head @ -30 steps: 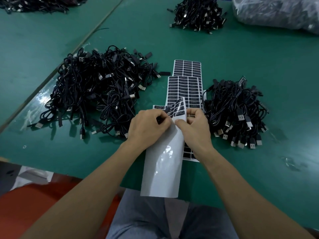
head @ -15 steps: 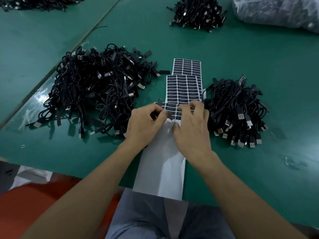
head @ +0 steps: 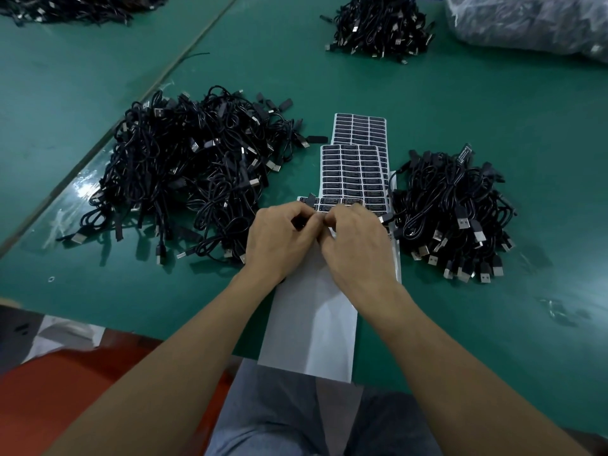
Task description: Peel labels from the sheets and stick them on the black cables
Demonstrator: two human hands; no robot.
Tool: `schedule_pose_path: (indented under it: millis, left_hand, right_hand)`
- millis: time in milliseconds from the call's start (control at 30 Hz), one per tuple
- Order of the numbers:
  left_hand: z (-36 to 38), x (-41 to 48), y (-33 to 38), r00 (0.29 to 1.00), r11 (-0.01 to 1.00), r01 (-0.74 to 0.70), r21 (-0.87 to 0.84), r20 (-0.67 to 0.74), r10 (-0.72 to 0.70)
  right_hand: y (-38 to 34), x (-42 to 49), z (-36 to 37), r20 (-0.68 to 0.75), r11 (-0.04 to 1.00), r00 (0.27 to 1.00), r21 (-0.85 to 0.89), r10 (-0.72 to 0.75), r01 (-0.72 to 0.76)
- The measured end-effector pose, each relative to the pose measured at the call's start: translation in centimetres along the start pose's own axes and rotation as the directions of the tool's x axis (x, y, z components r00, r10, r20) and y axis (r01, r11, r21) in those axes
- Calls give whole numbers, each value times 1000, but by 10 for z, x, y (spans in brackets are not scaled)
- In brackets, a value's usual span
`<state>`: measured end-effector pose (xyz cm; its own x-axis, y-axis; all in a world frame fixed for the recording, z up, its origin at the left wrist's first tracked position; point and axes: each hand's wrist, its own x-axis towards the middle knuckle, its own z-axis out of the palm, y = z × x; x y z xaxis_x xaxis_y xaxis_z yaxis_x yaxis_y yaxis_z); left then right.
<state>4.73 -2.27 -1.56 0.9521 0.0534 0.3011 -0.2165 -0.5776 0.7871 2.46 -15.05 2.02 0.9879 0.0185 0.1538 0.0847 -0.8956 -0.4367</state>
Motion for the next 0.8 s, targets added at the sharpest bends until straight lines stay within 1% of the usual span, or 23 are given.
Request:
schedule_pose_path:
  millis: [233, 400, 533, 600, 700, 767, 800]
  left_hand:
    - [-2, -2, 6, 999, 999, 32, 7, 1, -32]
    - [-4, -2, 10, 999, 999, 35, 34, 10, -35]
    - [-4, -3, 10, 999, 999, 33, 22, 25, -34]
    - [-5, -4, 11, 999, 1000, 23, 8, 33, -23]
    - [-6, -4, 11, 998, 1000, 24, -12, 59, -23]
    - [-6, -4, 10, 995, 999, 41, -35, 90, -37]
    - [-6, -4, 10, 994, 999, 37, -33, 106, -33]
  right_hand:
    - [-3, -2, -2, -78, 997, 997, 70, -14, 20]
    - [-1, 0, 2, -45, 1000, 999, 5, -27, 27]
    - [1, -1, 1, -61, 999, 997, -21, -47, 46]
    - [2, -2, 0, -75, 999, 997, -20, -33, 32]
    - [5, -1, -3, -119, 994, 992, 110, 42, -29]
    - [9, -1, -5, -136, 963, 986, 263, 98, -59]
    - [11, 0, -6, -131, 923, 981, 376, 144, -85]
